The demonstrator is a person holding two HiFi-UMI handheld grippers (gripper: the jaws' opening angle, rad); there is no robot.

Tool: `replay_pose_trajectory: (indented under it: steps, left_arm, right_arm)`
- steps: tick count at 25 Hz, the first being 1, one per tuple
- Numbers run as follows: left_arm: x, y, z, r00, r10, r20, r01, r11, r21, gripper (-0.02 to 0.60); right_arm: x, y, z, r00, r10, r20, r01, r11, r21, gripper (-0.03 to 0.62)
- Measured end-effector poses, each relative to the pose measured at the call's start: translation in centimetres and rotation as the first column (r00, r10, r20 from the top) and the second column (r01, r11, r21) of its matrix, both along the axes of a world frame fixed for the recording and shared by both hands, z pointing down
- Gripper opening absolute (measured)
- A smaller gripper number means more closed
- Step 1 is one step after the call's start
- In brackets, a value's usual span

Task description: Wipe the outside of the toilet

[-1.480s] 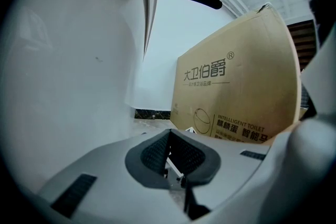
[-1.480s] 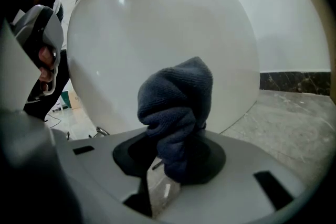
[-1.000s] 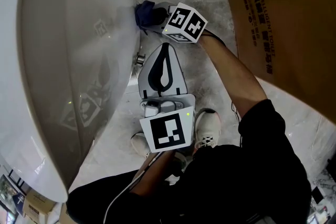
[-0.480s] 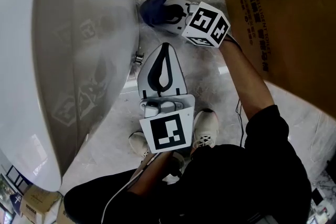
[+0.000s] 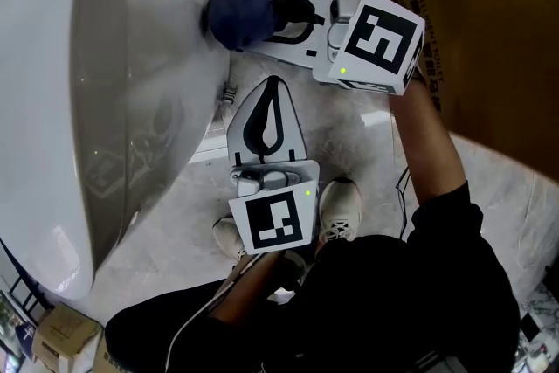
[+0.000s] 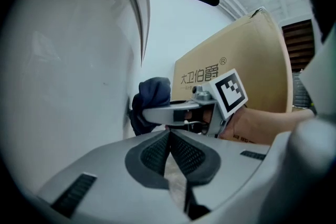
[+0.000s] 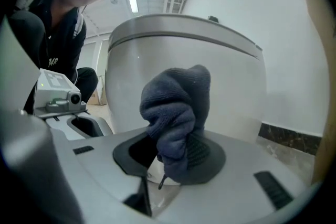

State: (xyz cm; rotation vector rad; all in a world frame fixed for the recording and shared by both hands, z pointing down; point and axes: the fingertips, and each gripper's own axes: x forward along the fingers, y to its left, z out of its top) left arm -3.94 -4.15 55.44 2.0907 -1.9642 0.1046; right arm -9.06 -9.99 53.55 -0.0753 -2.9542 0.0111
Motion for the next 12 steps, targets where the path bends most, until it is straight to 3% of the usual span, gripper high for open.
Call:
replay_pose_trajectory:
  steps: [9, 12]
  left_arm:
    - [-2.3, 0.1, 2.2, 1.0, -0.027, 0.003, 0.027, 0.999, -0.017, 0.011]
    - [-2.3, 0.2, 2.3, 0.999, -0.034, 0.009, 0.034, 0.999, -0.011, 0.011]
  right_arm:
    - [-1.3, 1.4, -2.3, 0.998, -0.05, 0.044, 0.051, 0.999, -0.021, 0.115]
    - [-1.8, 1.6, -1.8, 0.998, -0.058, 0.015, 0.059, 0.998, -0.014, 0.115]
